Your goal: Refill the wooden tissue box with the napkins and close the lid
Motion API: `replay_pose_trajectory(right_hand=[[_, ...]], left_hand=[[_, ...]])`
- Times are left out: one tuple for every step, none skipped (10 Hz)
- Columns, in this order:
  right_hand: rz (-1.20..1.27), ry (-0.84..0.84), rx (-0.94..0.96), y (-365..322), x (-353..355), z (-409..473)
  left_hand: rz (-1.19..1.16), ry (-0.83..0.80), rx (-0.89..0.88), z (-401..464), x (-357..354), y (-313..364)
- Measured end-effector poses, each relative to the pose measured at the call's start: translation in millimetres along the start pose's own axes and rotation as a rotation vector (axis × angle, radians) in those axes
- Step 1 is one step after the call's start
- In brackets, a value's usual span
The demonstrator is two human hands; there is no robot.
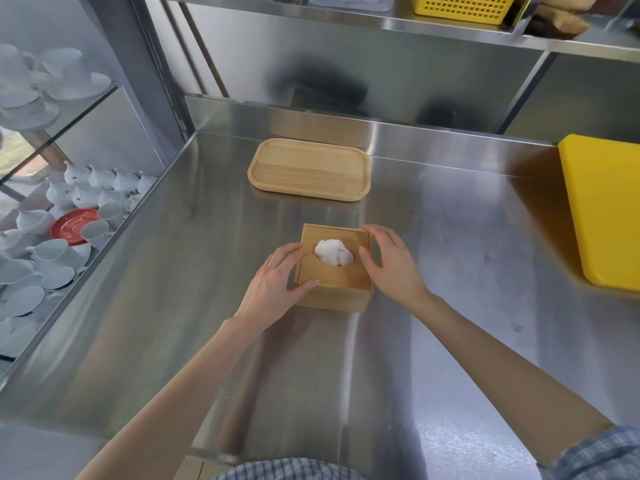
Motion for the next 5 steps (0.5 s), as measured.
replay_pose_trajectory(right_hand=[[0.092, 0.047, -0.066, 9.5, 4.3, -7.7], [0.116, 0.055, -0.100, 15.8, 5.2, -12.8], [0.129, 0.044, -0.147, 22.9, 5.0, -19.4], [0.120, 0.040, -0.155, 24.6, 5.1, -22.7], [0.056, 0.046, -0.162, 27.7, 8.0, -21.2]], left_hand=[[-0.028, -0.005, 0.027, 2.6, 2.2, 0.9], [-0.033, -0.015, 0.035, 2.5, 1.9, 1.6], [-0.067, -0.032, 0.068, 0.9, 2.7, 3.2], [-0.073, -0.004, 0.069, 1.6, 6.1, 7.3], [-0.005, 0.034, 0.069, 10.1, 15.6, 13.2]])
Point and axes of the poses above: each hand's wrist, its own z-axis towards the middle knuckle, its own x-axis out of the back of the hand, y = z × x, the point moved 2 cm from there along z, towards the middle knuckle, and after that the axes turned 14 degrees about z, right-handed, at the moved point
